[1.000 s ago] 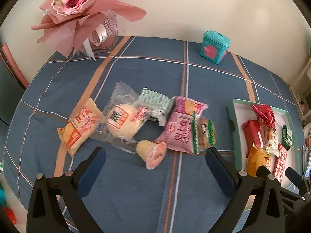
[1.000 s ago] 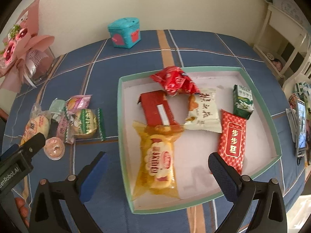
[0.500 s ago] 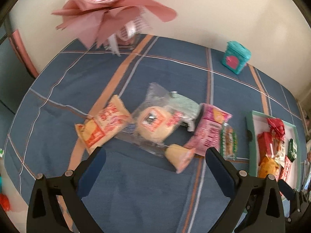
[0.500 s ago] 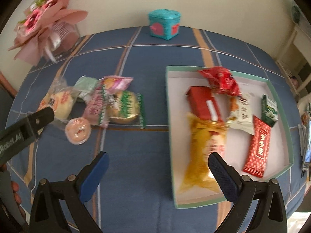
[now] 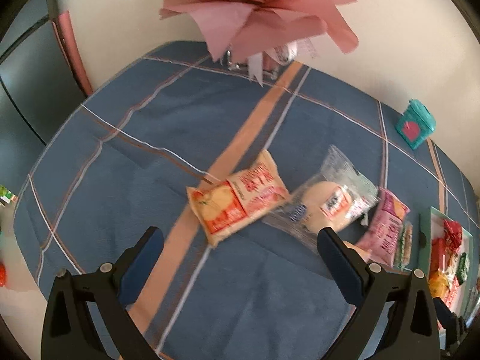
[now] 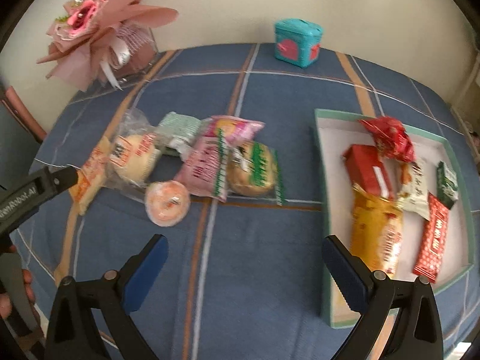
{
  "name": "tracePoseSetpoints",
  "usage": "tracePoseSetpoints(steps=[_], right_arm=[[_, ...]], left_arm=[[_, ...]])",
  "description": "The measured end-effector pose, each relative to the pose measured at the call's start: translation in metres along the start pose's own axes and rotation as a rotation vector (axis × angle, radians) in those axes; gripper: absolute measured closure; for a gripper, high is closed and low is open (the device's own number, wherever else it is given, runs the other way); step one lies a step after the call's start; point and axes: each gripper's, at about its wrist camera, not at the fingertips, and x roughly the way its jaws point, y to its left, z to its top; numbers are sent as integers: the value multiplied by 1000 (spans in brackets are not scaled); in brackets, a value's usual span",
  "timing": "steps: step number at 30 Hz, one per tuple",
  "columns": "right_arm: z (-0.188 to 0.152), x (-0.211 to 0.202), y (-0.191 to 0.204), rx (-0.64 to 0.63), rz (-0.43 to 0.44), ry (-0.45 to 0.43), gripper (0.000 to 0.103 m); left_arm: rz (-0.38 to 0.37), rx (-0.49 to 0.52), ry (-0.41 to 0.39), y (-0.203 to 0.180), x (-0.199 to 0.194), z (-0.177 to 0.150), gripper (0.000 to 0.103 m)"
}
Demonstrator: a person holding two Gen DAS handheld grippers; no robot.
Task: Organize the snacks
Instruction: 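Withdraw both open tools from the tray back toward the snack pile, then grasp the jelly cup with the right tool while the left tool grasps the orange-printed Swiss roll bag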
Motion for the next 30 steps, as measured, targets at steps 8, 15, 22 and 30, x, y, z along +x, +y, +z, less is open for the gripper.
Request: tracePoseSetpoints(steps=[8,15,22,30], right_arm=[[9,9,24,-28,74,-13,0],[23,16,23,7,104,-14,0],[39,26,16,36,91,-14,0],[41,48,28,37,112,63,0]], left_arm=[[6,-5,-12,10,9,4,1],[0,-43,17,20,21,5,1],[-39,-63,33,20,31,11,1],[-55,16,45,14,49,30,1]])
